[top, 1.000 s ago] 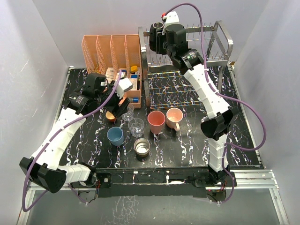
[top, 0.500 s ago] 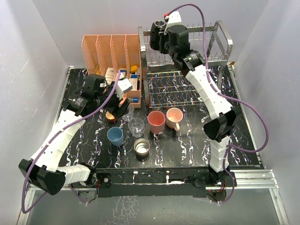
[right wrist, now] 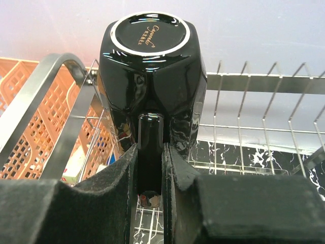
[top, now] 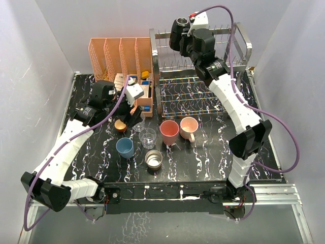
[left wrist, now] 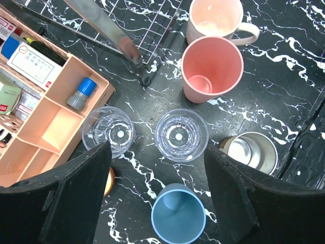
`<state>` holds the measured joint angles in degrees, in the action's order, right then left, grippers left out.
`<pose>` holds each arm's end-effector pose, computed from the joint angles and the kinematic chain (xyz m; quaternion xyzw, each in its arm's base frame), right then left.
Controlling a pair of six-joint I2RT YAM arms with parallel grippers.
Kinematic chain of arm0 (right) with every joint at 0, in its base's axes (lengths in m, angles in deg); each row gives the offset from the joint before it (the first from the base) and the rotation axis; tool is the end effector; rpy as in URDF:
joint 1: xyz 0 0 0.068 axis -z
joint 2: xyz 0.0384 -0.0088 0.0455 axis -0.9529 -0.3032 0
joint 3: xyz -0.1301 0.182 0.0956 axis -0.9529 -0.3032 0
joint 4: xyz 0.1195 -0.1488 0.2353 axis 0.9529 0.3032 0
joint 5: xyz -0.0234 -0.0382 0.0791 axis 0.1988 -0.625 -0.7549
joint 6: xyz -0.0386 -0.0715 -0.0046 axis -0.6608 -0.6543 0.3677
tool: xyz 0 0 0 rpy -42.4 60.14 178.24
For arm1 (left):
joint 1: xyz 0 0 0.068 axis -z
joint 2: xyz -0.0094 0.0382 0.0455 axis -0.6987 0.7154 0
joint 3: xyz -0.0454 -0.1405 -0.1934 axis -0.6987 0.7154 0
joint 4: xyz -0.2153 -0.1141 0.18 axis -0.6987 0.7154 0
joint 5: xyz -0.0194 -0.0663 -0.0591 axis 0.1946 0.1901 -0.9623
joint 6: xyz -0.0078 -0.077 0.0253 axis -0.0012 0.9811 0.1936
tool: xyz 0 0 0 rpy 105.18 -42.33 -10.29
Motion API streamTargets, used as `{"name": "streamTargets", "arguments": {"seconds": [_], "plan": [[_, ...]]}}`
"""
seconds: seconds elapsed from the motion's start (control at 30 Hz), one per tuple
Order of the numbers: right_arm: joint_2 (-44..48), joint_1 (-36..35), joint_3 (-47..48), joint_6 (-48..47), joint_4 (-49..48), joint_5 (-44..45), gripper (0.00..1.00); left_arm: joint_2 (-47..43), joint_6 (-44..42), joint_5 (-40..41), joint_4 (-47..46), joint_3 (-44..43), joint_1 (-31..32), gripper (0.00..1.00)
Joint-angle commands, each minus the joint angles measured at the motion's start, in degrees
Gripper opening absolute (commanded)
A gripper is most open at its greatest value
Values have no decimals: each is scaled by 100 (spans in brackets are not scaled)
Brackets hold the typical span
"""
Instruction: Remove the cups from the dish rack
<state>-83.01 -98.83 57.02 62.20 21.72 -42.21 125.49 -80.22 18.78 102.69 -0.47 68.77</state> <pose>0.4494 0.2052 0.4532 -0.0585 0.7440 0.0949 0.6588 0.2937 -0.1673 0.3475 0.4379 0.7390 -0.2044 0.4694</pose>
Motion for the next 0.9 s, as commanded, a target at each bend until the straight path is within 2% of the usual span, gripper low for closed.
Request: {"name": "streamTargets", "arguments": {"seconds": [0.0,0.3,0.47,0.77,0.87], "plan": [[977,25,-189,98,-1720,192,8,-281,114,-231,-424,149,-23,72],[1646,29,-612,211,-1863,133,8,-337,362,-545,-1196,333,-21,72],[2381,29,-1185,463,-1775,-32,8,-342,551,-662,-1815,407,-19,72],[4345,24,-3058,1435,-791,-534,8,-401,623,-943,-2940,734,-10,73],[5001,34,-3708,1899,-279,-542,8,-301,609,-1129,-3049,737,38,73]]}}
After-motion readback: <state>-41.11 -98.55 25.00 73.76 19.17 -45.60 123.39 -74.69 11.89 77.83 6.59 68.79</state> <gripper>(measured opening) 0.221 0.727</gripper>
